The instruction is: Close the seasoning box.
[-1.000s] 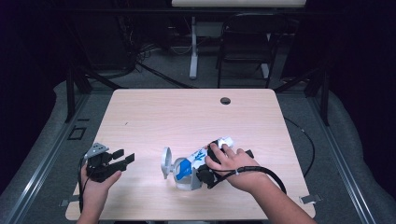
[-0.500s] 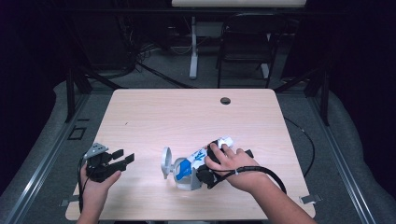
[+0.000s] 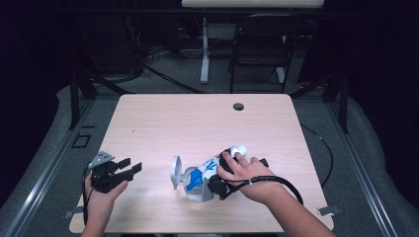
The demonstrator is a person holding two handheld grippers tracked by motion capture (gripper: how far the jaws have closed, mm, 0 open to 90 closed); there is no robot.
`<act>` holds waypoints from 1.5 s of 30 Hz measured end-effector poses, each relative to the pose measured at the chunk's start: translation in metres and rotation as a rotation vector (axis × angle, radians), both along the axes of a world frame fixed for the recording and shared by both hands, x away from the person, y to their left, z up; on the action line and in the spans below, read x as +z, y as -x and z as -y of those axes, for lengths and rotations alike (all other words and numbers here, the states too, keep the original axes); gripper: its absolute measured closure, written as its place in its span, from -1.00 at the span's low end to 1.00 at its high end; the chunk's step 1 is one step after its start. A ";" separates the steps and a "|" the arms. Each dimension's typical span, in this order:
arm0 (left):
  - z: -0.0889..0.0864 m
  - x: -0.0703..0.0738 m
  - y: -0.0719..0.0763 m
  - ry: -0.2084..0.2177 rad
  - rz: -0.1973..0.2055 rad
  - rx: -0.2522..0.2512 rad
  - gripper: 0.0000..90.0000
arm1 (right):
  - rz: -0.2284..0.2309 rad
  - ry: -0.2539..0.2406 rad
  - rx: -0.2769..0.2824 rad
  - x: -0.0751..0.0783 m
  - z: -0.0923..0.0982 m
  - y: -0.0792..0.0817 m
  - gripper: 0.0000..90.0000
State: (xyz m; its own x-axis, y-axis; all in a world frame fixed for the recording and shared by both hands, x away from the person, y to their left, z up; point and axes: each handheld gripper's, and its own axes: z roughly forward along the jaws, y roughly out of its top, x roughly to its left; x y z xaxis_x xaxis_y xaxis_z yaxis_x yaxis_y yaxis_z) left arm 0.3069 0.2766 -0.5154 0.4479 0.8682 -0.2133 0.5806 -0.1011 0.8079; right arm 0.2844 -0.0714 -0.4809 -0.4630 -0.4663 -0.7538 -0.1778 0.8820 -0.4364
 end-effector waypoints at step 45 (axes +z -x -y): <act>-0.001 -0.001 0.000 0.003 0.002 0.008 0.01 | 0.004 0.021 0.007 0.003 -0.001 0.000 0.12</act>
